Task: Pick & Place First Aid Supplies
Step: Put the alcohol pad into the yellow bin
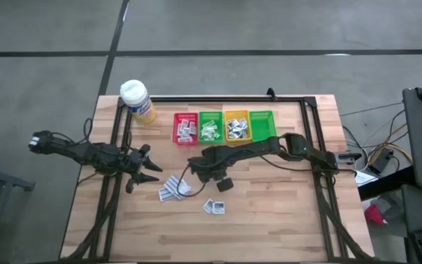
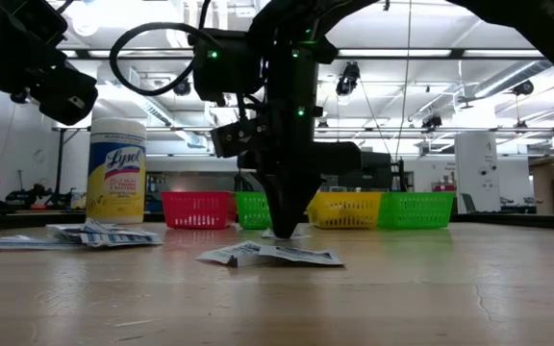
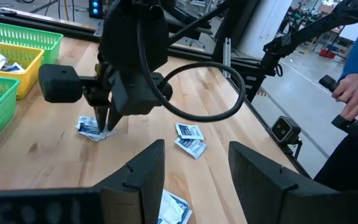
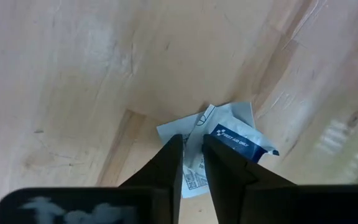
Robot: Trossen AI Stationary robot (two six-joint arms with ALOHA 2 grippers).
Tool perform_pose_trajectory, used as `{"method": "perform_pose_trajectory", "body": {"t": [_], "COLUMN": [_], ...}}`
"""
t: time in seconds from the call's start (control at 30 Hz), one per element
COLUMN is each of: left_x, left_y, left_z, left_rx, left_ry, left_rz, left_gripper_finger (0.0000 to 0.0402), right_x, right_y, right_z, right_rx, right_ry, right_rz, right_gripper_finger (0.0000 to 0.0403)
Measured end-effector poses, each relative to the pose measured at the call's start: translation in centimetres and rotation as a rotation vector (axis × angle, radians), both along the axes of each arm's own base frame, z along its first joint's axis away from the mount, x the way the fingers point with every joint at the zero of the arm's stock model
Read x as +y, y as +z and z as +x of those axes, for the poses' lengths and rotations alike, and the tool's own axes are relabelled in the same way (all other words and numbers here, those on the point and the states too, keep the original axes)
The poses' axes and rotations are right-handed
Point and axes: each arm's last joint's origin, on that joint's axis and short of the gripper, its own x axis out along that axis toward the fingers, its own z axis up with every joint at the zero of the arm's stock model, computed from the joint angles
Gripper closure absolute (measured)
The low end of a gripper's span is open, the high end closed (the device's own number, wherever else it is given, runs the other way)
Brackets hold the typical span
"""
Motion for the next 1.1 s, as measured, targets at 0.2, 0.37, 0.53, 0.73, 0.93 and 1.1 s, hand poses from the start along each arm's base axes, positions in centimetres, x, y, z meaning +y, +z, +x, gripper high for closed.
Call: {"method": "perform_pose_trajectory", "body": {"t": [0.2, 0.37, 0.53, 0.73, 0.93, 1.1], "left_x": [0.0, 0.0, 0.0, 0.0, 0.0, 0.0], "left_y": [0.0, 0.0, 0.1, 0.2, 0.2, 0.2], "left_z": [0.0, 0.0, 0.0, 0.0, 0.0, 0.1], "left_rx": [-0.001, -0.002, -0.01, -0.016, -0.016, -0.02], "left_ry": [0.0, 0.0, 0.0, 0.0, 0.0, 0.0], "left_rz": [0.0, -0.001, -0.003, -0.004, -0.004, -0.005], "left_gripper_finger": [0.0229, 0.0229, 0.0229, 0.0229, 0.0229, 0.0229], "right_x": [0.0, -0.1, -0.2, -0.2, -0.3, -0.2], "right_y": [-0.8, -1.2, -1.2, -1.2, -0.5, -0.2], "right_z": [-0.4, -0.6, -0.5, -0.5, -1.1, -1.7], "right_rx": [0.004, 0.016, 0.008, 0.013, 0.044, 0.088], "right_ry": [0.0, -0.002, 0.012, 0.014, -0.013, -0.039], "right_rz": [-0.006, -0.052, -0.058, -0.057, -0.05, 0.013], "right_gripper_finger": [0.0361, 0.0374, 0.0392, 0.0394, 0.0395, 0.0395]}}
